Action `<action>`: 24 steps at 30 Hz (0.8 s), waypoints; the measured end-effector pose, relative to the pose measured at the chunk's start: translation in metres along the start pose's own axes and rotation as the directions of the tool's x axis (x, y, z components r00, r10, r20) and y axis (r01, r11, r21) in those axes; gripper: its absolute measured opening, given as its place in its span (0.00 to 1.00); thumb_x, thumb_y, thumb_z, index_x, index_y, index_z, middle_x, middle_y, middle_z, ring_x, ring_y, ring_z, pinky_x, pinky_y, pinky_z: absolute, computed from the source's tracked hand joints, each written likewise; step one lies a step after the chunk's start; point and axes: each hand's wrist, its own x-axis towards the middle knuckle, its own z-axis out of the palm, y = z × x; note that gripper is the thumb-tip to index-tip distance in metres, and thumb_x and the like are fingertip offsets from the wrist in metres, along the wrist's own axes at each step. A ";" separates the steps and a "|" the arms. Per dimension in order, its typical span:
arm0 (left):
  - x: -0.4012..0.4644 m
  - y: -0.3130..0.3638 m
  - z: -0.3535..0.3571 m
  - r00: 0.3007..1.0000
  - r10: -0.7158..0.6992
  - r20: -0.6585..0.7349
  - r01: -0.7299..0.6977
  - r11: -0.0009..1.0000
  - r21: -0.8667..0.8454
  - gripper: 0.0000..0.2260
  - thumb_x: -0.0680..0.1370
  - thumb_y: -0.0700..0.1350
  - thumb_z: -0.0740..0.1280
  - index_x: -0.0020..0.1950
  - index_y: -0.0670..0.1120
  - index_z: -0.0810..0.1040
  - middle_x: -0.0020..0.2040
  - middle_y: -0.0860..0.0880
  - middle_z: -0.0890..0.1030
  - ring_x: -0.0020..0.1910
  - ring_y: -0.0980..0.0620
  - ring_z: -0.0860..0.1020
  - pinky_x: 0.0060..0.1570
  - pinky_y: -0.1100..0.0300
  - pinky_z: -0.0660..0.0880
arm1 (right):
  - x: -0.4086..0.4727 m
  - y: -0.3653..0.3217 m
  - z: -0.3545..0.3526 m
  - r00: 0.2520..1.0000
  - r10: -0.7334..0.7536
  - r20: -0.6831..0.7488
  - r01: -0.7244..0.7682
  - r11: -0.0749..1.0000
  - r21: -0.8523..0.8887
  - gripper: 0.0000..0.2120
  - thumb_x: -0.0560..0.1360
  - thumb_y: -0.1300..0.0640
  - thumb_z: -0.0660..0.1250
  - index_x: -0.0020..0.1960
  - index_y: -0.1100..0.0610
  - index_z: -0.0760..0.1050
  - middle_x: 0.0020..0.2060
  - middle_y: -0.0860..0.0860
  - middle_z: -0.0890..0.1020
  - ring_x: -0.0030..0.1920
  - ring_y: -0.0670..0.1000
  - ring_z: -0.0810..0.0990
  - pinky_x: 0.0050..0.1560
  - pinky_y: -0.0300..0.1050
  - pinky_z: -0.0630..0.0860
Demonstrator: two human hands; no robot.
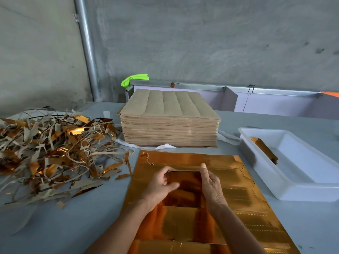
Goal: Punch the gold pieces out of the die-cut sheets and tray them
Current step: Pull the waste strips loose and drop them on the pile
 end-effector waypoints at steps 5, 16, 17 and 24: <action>0.009 0.005 -0.002 0.942 -0.169 -0.291 0.084 0.956 -0.282 0.14 0.78 0.42 0.66 0.63 0.49 0.73 0.54 0.47 0.79 0.51 0.50 0.79 0.46 0.59 0.77 | 0.001 -0.007 -0.004 0.999 -0.011 0.040 0.009 0.999 0.051 0.20 0.73 0.44 0.68 0.61 0.52 0.74 0.55 0.57 0.79 0.55 0.58 0.79 0.54 0.60 0.78; -0.006 0.023 0.007 0.953 -0.275 -0.125 0.186 0.859 -0.477 0.07 0.80 0.41 0.63 0.56 0.44 0.75 0.57 0.40 0.78 0.55 0.41 0.79 0.47 0.49 0.80 | -0.005 -0.011 0.003 0.997 0.044 -0.067 -0.036 0.993 0.114 0.11 0.80 0.62 0.60 0.61 0.54 0.68 0.55 0.56 0.78 0.55 0.56 0.78 0.50 0.51 0.79; -0.006 0.024 0.004 0.956 -0.263 -0.129 0.181 0.876 -0.448 0.04 0.79 0.40 0.64 0.52 0.43 0.77 0.56 0.39 0.79 0.53 0.42 0.79 0.43 0.52 0.81 | -0.005 -0.012 0.000 0.996 0.038 -0.081 -0.028 0.993 0.110 0.10 0.80 0.62 0.61 0.60 0.54 0.68 0.54 0.56 0.78 0.53 0.55 0.79 0.48 0.49 0.80; -0.011 0.024 0.018 0.969 -0.229 -0.094 0.183 0.917 -0.355 0.06 0.80 0.37 0.62 0.50 0.42 0.79 0.50 0.42 0.80 0.47 0.46 0.81 0.37 0.59 0.80 | -0.013 -0.004 0.006 0.997 0.055 -0.047 -0.050 0.994 0.098 0.10 0.82 0.61 0.55 0.61 0.55 0.69 0.51 0.56 0.81 0.52 0.56 0.81 0.48 0.51 0.79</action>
